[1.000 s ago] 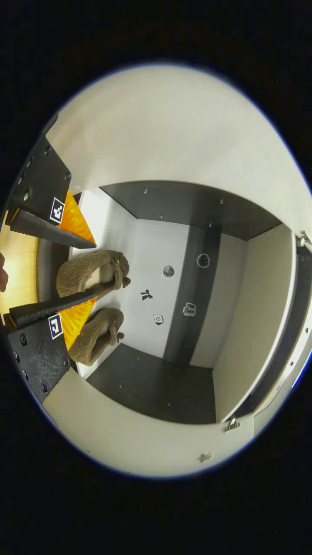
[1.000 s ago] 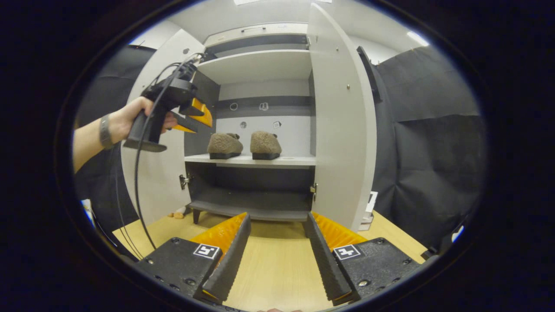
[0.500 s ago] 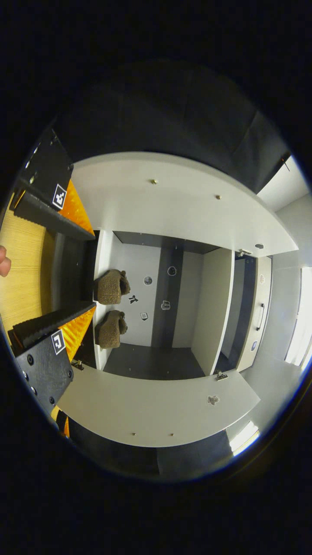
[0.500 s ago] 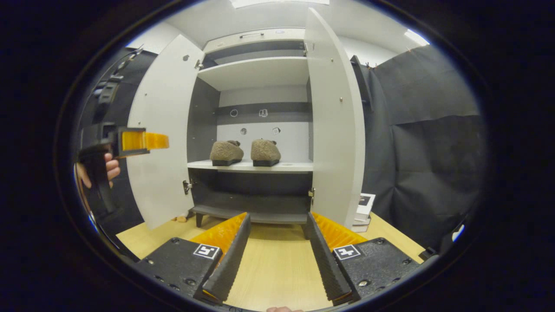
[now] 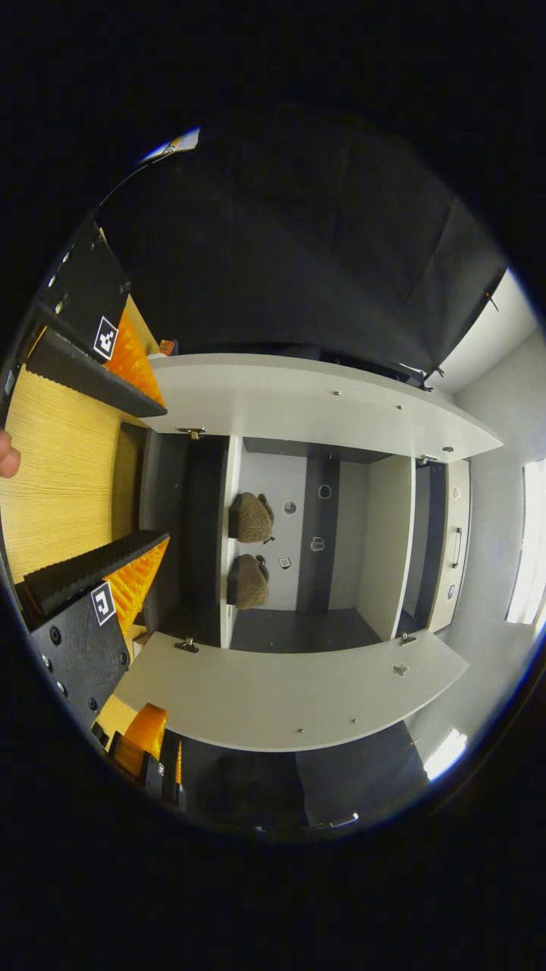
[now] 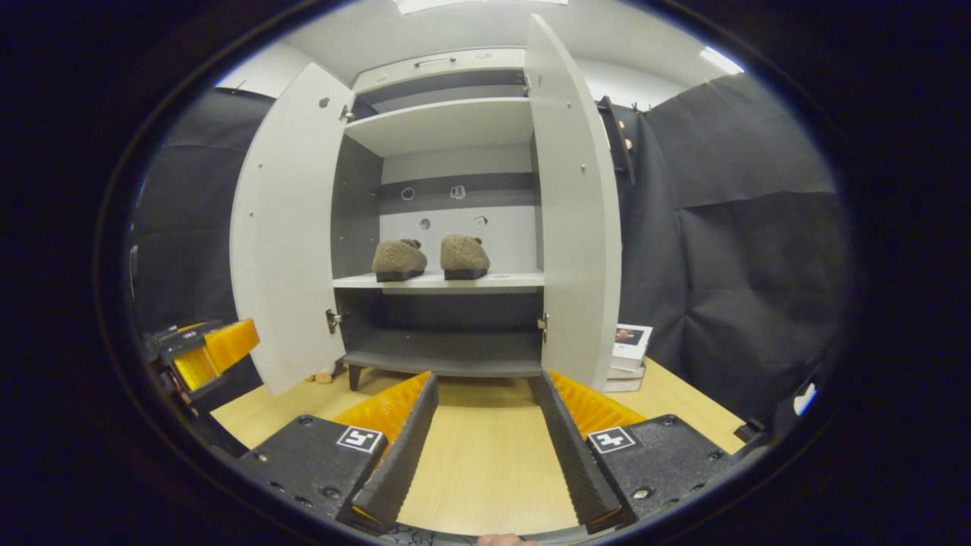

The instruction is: Grab one shoe with the right hand and put it into the shoe cabinet, grab the other shoe with the left hand and put it into the shoe cabinet; then close the right door with the right hand and the left door with the left hand.

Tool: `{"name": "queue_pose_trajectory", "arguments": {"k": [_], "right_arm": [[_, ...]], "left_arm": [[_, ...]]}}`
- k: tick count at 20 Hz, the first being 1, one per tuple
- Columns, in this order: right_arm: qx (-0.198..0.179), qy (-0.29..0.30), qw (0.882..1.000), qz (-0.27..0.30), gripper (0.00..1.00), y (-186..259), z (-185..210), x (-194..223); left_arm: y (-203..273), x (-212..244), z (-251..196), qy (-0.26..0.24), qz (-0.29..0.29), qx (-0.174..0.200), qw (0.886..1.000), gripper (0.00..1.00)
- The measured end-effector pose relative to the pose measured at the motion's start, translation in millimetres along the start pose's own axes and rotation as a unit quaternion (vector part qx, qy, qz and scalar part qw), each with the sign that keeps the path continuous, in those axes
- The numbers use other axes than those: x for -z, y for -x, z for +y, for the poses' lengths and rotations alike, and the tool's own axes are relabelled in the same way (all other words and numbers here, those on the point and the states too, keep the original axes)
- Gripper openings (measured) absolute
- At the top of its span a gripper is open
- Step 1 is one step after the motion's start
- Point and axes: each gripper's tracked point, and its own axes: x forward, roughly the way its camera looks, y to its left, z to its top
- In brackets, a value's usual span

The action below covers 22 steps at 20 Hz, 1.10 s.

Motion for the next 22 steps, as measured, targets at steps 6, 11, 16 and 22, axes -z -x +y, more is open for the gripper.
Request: {"name": "queue_pose_trajectory", "arguments": {"k": [6,11,16,22], "right_arm": [[0.035,-0.005,0.999,-0.027,0.89,21,-40,-39],[0.083,-0.015,0.994,-0.066,0.89,30,-107,-111],[0.124,-0.014,0.989,-0.082,0.89,5,-177,-168],[0.127,-0.001,0.987,-0.1,0.89,-43,-207,-225]], "left_arm": [[18,2,-7,-0.015,-0.009,0.008,1.0,0.9],[19,0,-5,-0.007,-0.008,0.013,1.0,0.9],[19,-6,-13,-0.021,-0.016,0.028,0.999,0.9],[18,-9,-20,-0.023,-0.015,0.036,0.999,0.9]]}}
